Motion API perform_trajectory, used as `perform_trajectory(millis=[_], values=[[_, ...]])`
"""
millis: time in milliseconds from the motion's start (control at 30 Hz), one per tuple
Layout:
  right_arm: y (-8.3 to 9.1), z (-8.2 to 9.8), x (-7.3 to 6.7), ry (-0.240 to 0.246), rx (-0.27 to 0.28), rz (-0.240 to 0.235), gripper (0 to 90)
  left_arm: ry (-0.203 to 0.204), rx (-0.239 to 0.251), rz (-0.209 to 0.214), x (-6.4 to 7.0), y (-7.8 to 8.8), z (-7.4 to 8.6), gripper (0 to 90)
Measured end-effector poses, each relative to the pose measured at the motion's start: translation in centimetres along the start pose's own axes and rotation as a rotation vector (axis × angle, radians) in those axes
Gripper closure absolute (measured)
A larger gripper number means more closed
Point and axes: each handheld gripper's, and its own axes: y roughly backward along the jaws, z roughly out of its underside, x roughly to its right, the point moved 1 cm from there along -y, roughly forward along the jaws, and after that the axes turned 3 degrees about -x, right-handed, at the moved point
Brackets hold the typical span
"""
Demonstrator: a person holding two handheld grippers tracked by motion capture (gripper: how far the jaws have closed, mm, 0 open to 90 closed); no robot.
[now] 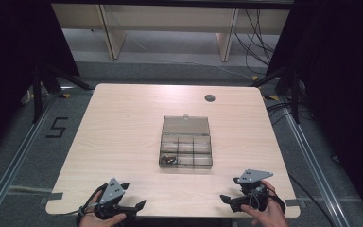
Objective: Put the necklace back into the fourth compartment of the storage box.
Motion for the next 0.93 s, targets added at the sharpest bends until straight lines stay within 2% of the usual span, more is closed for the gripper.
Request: perform_trajectory(millis=[167,200,233,300,400,433,467,500,533,633,667,733,800,833,933], values=[[0.0,0.4,-0.1,0.002,0.0,-0.013,17.1,0.006,0.0,-0.007,0.0,0.0,0.0,15.6],[0.0,0.7,-0.2,-0.019,0.012,-0.006,16.6,0.002,-0.001,-0.006,0.0,0.0,0.0,15.6],[0.0,0.7,-0.2,-0.019,0.012,-0.006,16.6,0.0,0.001,0.001,0.0,0.0,0.0,15.6],[0.2,0.8,-0.2,-0.008,-0.005,-0.01,16.6,0.002,0.003,-0.005,0.0,0.0,0.0,15.6],[0.4,1.2,-0.4,-0.007,-0.008,-0.006,16.6,0.029,0.008,-0.001,0.2,0.0,0.0,15.6],[0.2,1.4,-0.5,-0.014,0.02,-0.007,16.6,0.04,0.029,0.001,0.3,-0.1,0.0,15.6],[0.5,1.4,-0.4,-0.011,-0.004,-0.005,16.6,0.03,0.035,0.003,0.3,-0.1,-0.1,15.6],[0.5,1.4,-0.4,-0.011,-0.004,-0.005,16.6,0.03,0.035,0.003,0.3,-0.1,-0.1,15.6],[0.6,1.6,-0.4,-0.014,-0.004,-0.002,16.5,0.002,0.011,-0.003,0.0,0.0,-0.1,15.6],[0.3,1.8,-0.4,-0.02,0.015,-0.002,16.5,0.02,0.006,-0.008,0.1,-0.2,0.0,15.6],[0.5,1.8,-0.3,-0.008,-0.01,-0.005,16.5,0.038,0.025,0.002,0.3,-0.2,0.0,15.6],[0.4,1.9,-0.4,-0.018,0.013,-0.006,16.4,0.034,0.021,0.003,0.3,-0.1,-0.1,15.6],[0.4,1.9,-0.5,-0.024,0.024,-0.004,16.4,0.047,0.038,0.007,0.4,-0.2,-0.1,15.6],[0.6,1.9,-0.4,-0.013,0.003,-0.004,16.4,0.043,0.032,0.004,0.3,-0.2,0.0,15.6],[0.6,1.8,-0.4,-0.012,0.01,-0.003,16.4,0.039,0.024,0.005,0.3,-0.2,0.0,15.6]])
